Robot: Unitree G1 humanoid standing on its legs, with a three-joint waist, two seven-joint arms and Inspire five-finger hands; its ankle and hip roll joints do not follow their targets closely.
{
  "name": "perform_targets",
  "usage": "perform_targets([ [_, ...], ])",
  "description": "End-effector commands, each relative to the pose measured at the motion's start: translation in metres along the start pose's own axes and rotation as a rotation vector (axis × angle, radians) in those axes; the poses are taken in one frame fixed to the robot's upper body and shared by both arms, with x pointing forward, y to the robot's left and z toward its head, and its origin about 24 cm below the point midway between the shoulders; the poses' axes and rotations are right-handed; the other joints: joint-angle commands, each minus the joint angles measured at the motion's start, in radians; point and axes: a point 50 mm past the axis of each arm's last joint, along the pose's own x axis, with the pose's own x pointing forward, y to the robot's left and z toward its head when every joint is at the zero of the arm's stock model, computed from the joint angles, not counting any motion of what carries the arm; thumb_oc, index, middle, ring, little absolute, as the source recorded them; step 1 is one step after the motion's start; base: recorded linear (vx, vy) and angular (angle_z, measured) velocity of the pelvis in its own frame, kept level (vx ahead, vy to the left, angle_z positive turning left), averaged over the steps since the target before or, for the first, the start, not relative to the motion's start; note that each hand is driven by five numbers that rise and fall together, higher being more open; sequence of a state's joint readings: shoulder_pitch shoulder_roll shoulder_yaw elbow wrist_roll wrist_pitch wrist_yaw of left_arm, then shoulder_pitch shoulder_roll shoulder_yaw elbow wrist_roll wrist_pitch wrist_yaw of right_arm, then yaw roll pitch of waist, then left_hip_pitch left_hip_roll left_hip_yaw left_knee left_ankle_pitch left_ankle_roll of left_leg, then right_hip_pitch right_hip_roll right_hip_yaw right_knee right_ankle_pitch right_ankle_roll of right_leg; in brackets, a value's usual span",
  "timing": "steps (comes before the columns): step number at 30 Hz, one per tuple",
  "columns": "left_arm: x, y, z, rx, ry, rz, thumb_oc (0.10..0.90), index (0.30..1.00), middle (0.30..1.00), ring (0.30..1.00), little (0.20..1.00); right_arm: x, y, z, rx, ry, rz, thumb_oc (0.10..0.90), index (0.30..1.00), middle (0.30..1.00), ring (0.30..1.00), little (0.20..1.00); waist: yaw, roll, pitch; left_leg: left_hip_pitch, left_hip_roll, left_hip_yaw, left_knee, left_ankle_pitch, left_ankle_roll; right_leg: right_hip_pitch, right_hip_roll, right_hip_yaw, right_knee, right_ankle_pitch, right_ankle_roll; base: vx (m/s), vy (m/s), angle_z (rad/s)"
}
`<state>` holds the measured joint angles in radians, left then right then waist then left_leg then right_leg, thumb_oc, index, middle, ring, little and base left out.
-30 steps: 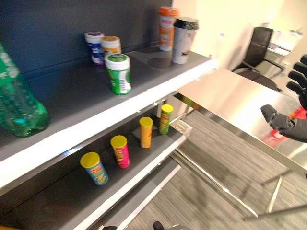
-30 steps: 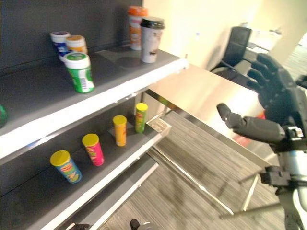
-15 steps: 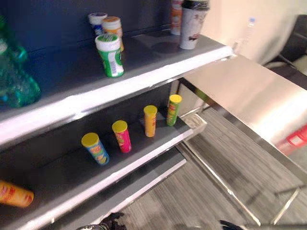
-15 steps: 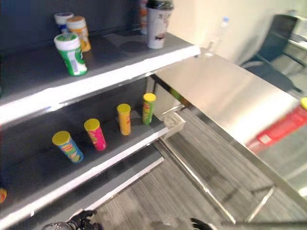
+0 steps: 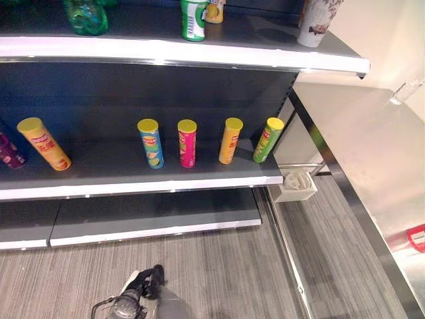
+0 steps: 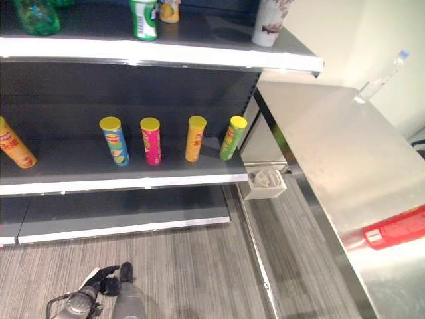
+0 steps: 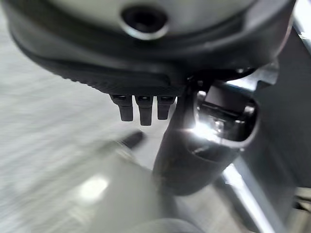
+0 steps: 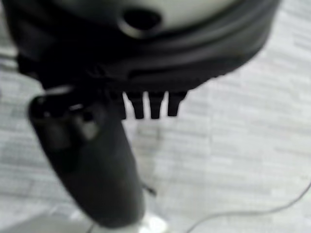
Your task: Put the goods on the table back onto the shelves and tidy them up.
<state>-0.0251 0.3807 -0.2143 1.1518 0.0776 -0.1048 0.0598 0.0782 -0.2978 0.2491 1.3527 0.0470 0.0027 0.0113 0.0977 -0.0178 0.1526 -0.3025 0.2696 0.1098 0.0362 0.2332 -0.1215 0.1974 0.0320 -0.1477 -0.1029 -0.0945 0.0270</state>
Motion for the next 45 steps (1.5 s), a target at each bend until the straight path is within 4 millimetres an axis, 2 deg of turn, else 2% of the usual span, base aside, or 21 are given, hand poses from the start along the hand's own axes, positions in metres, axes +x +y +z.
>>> perform_targets([
  [1,-0.002,0.047,-0.004,-0.014,-0.010,0.145,0.800,0.900,0.900,0.900,0.900,0.000,-0.003,0.005,0.049,-0.025,-0.026,0.800,0.900,0.900,0.900,0.900,-0.002,-0.084,-0.001,0.077,-0.123,-0.041,0.102,-0.171,0.025,-0.150,-0.110,0.049,0.115,0.031,0.076,-0.28,-0.061,0.29],
  [2,-0.004,0.048,-0.010,-0.025,0.008,0.159,0.800,0.900,0.900,0.900,0.900,0.000,-0.005,0.009,0.033,-0.034,-0.033,0.800,0.900,0.900,0.900,0.900,-0.006,-0.083,-0.014,0.126,-0.139,-0.069,0.096,-0.200,0.037,-0.165,-0.107,0.048,0.125,0.030,0.072,-0.12,-0.036,0.17],
  [6,-0.004,0.043,-0.010,-0.043,0.010,0.168,0.800,0.900,0.900,0.900,0.900,0.000,-0.010,0.022,0.018,-0.072,-0.057,0.800,0.900,0.900,0.900,0.900,-0.017,-0.061,-0.028,0.135,-0.141,-0.097,0.068,-0.172,0.033,-0.168,-0.100,0.052,0.142,0.015,0.069,0.01,0.071,0.03],
  [12,-0.004,0.037,-0.004,-0.050,-0.036,0.182,0.800,0.900,0.900,0.900,0.900,0.000,0.006,0.031,-0.024,-0.122,-0.029,0.800,0.900,0.900,0.900,0.900,-0.016,-0.035,-0.080,0.254,-0.135,-0.074,-0.080,-0.154,0.011,-0.124,-0.113,0.026,0.101,0.022,0.084,0.09,0.093,0.09],
  [13,-0.009,0.017,-0.011,-0.033,-0.063,0.167,0.800,0.900,0.900,0.900,0.900,0.001,0.011,0.029,0.017,-0.112,-0.040,0.800,0.900,0.900,0.900,0.900,0.002,-0.035,-0.079,0.261,-0.141,-0.081,-0.093,-0.152,0.010,-0.118,-0.118,0.017,0.099,0.022,0.085,0.05,0.053,-0.04],
  [14,-0.007,0.005,0.001,-0.006,-0.100,0.154,0.800,0.900,0.900,0.900,0.900,0.001,0.015,0.031,0.002,-0.118,-0.034,0.800,0.900,0.900,0.900,0.900,0.000,-0.037,-0.082,0.269,-0.141,-0.078,-0.103,-0.149,0.007,-0.112,-0.120,0.017,0.094,0.022,0.088,0.04,0.043,-0.06],
  [15,-0.006,0.005,0.011,-0.008,-0.129,0.170,0.800,0.900,0.900,0.900,0.900,0.000,0.017,0.037,-0.010,-0.147,-0.045,0.800,0.900,0.900,0.900,0.900,-0.002,-0.035,-0.084,0.277,-0.143,-0.074,-0.109,-0.150,0.008,-0.110,-0.123,0.015,0.093,0.023,0.092,0.03,0.036,0.07],
  [17,-0.011,0.012,0.042,-0.045,-0.284,0.186,0.800,0.900,0.900,0.900,0.900,0.001,0.015,0.034,-0.026,-0.127,-0.068,0.800,0.900,0.900,0.900,0.900,0.002,-0.030,-0.085,0.284,-0.147,-0.078,-0.115,-0.151,0.009,-0.104,-0.127,0.012,0.089,0.027,0.096,0.02,0.028,0.11],
  [18,-0.011,0.012,0.042,-0.045,-0.282,0.186,0.800,0.900,0.900,0.900,0.900,0.001,0.015,0.034,-0.026,-0.127,-0.068,0.800,0.900,0.900,0.900,0.900,0.002,-0.031,-0.085,0.285,-0.147,-0.079,-0.115,-0.151,0.009,-0.103,-0.127,0.011,0.089,0.027,0.096,0.00,0.000,0.00],
  [21,-0.035,0.035,0.067,-0.024,-0.491,0.218,0.800,0.900,0.900,0.900,0.900,0.001,0.007,0.021,-0.034,-0.061,-0.094,0.800,0.900,0.900,0.900,0.900,0.018,-0.020,-0.086,0.292,-0.155,-0.086,-0.121,-0.156,0.014,-0.098,-0.131,0.008,0.085,0.032,0.103,0.00,0.005,0.02],
  [25,-0.047,0.045,0.067,-0.090,-0.535,0.242,0.800,0.900,0.900,0.900,0.900,0.001,0.007,0.014,-0.047,-0.024,-0.089,0.800,0.900,0.900,0.900,0.900,0.027,-0.017,-0.091,0.300,-0.157,-0.086,-0.123,-0.157,0.015,-0.089,-0.129,0.007,0.076,0.034,0.104,0.00,-0.001,-0.01],
  [27,-0.064,0.057,0.078,-0.115,-0.640,0.274,0.800,0.900,0.900,0.900,0.900,0.001,0.005,0.014,-0.058,-0.025,-0.091,0.800,0.900,0.900,0.900,0.900,0.036,-0.016,-0.092,0.304,-0.157,-0.090,-0.123,-0.157,0.015,-0.079,-0.123,0.007,0.067,0.035,0.103,0.00,0.000,0.00],
  [28,-0.064,0.058,0.078,-0.115,-0.640,0.274,0.800,0.900,0.900,0.900,0.900,0.001,0.006,0.014,-0.058,-0.025,-0.090,0.800,0.900,0.900,0.900,0.900,0.036,-0.016,-0.092,0.304,-0.157,-0.090,-0.123,-0.157,0.015,-0.079,-0.123,0.008,0.066,0.035,0.103,0.00,0.000,0.00],
  [31,-0.086,0.070,0.106,-0.154,-0.810,0.281,0.800,0.900,0.900,0.900,0.900,0.001,0.005,0.015,-0.098,-0.040,-0.093,0.800,0.900,0.900,0.900,0.900,0.037,-0.015,-0.085,0.303,-0.154,-0.096,-0.122,-0.153,0.014,-0.074,-0.115,0.006,0.064,0.032,0.098,-0.02,-0.048,0.01],
  [33,-0.095,0.073,0.118,-0.149,-0.872,0.257,0.800,0.900,0.900,0.900,0.900,0.001,0.006,0.019,-0.130,-0.056,-0.091,0.800,0.900,0.900,0.900,0.900,0.031,-0.015,-0.082,0.304,-0.151,-0.099,-0.122,-0.151,0.013,-0.072,-0.111,0.010,0.065,0.030,0.096,-0.03,-0.040,0.06],
  [34,-0.101,0.073,0.131,-0.122,-0.927,0.231,0.800,0.900,0.900,0.900,0.900,0.001,0.008,0.024,-0.174,-0.075,-0.086,0.800,0.900,0.900,0.900,0.900,0.023,-0.013,-0.080,0.304,-0.150,-0.097,-0.123,-0.148,0.011,-0.074,-0.107,0.014,0.066,0.031,0.096,-0.02,-0.023,0.05],
  [37,-0.102,0.073,0.136,-0.110,-0.945,0.224,0.800,0.900,0.900,0.900,0.900,0.001,0.009,0.026,-0.194,-0.082,-0.082,0.800,0.900,0.900,0.900,0.900,0.020,-0.013,-0.080,0.305,-0.148,-0.095,-0.123,-0.148,0.011,-0.075,-0.105,0.017,0.068,0.030,0.095,0.00,0.000,0.00],
  [39,-0.106,0.069,0.157,0.001,-1.005,0.213,0.800,0.900,0.900,0.900,0.900,0.001,0.013,0.031,-0.222,-0.102,-0.067,0.800,0.900,0.900,0.900,0.900,0.004,-0.012,-0.079,0.307,-0.144,-0.091,-0.123,-0.147,0.009,-0.079,-0.102,0.024,0.072,0.030,0.093,0.00,-0.010,-0.02],
  [41,-0.123,0.070,0.182,0.083,-1.138,0.234,0.800,0.900,0.900,0.900,0.900,0.000,0.018,0.038,-0.269,-0.142,-0.059,0.800,0.900,0.900,0.900,0.900,-0.016,-0.013,-0.082,0.310,-0.139,-0.081,-0.123,-0.149,0.007,-0.084,-0.099,0.038,0.077,0.030,0.093,0.00,-0.002,-0.02],
  [43,-0.127,0.072,0.187,0.078,-1.167,0.246,0.800,0.900,0.900,0.900,0.900,0.000,0.019,0.037,-0.279,-0.144,-0.056,0.800,0.900,0.900,0.900,0.900,-0.021,-0.013,-0.083,0.313,-0.137,-0.077,-0.123,-0.150,0.007,-0.085,-0.099,0.042,0.079,0.031,0.093,0.01,0.002,-0.10],
  [45,-0.146,0.083,0.210,0.044,-1.292,0.307,0.800,0.900,0.900,0.900,0.900,0.000,0.022,0.031,-0.297,-0.129,-0.046,0.800,0.900,0.900,0.900,0.900,-0.039,-0.013,-0.091,0.319,-0.133,-0.069,-0.123,-0.155,0.006,-0.087,-0.098,0.051,0.081,0.033,0.093,0.01,0.002,-0.16],
])
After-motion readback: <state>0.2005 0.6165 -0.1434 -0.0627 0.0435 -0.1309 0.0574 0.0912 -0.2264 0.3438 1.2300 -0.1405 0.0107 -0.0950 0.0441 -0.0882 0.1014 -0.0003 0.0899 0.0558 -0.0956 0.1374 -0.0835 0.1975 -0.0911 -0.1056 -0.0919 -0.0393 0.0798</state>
